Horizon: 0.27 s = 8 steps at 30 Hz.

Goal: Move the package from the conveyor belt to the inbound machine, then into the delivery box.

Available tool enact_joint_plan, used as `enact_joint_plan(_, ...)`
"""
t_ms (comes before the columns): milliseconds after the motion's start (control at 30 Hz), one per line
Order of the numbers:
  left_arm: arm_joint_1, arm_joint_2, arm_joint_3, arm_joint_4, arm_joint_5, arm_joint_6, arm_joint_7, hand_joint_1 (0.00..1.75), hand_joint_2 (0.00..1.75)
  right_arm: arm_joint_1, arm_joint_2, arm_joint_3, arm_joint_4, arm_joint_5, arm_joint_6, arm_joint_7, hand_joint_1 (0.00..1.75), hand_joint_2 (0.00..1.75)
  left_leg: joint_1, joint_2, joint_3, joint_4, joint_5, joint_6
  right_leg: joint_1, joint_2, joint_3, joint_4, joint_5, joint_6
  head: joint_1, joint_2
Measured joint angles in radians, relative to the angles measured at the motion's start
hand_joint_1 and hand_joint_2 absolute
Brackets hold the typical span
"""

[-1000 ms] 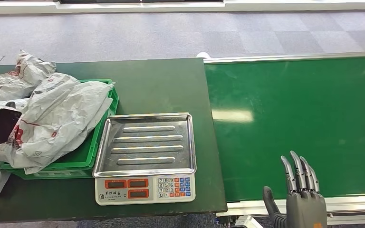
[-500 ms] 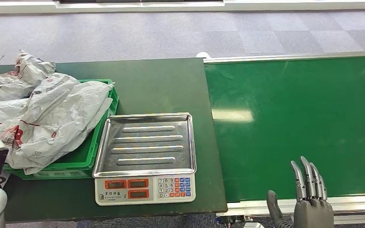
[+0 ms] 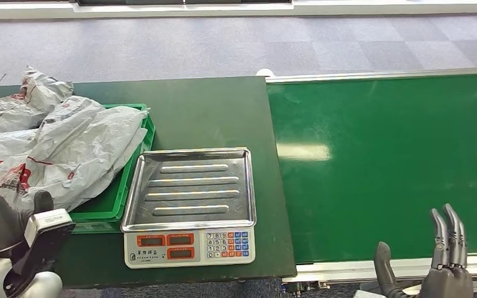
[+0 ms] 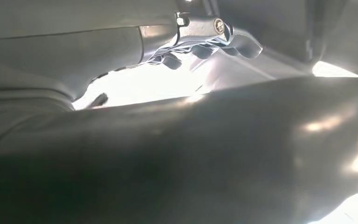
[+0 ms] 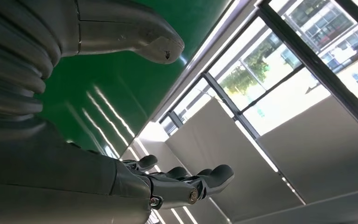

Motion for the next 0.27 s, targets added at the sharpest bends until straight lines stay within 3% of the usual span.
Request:
enact_joint_plan(133, -0.009, -0.055, -0.053, 0.008, 0.025, 0.021, -0.005, 0.00, 0.00, -0.010, 0.050, -0.034, -0.003, 0.016, -0.005, -0.003, 0.00, 1.75, 0.000, 0.000, 0.000, 0.000, 0.000, 0.000, 0.000, 0.000, 0.000, 0.000, 0.000, 0.000, 0.000, 0.000)
enact_joint_plan(267, -0.013, -0.081, -0.079, 0.009, 0.028, 0.026, -0.006, 0.00, 0.00, -0.011, 0.076, -0.053, -0.008, 0.016, -0.005, -0.005, 0.00, 1.75, 0.000, 0.000, 0.000, 0.000, 0.000, 0.000, 0.000, 0.000, 0.000, 0.000, 0.000, 0.000, 0.000, 0.000)
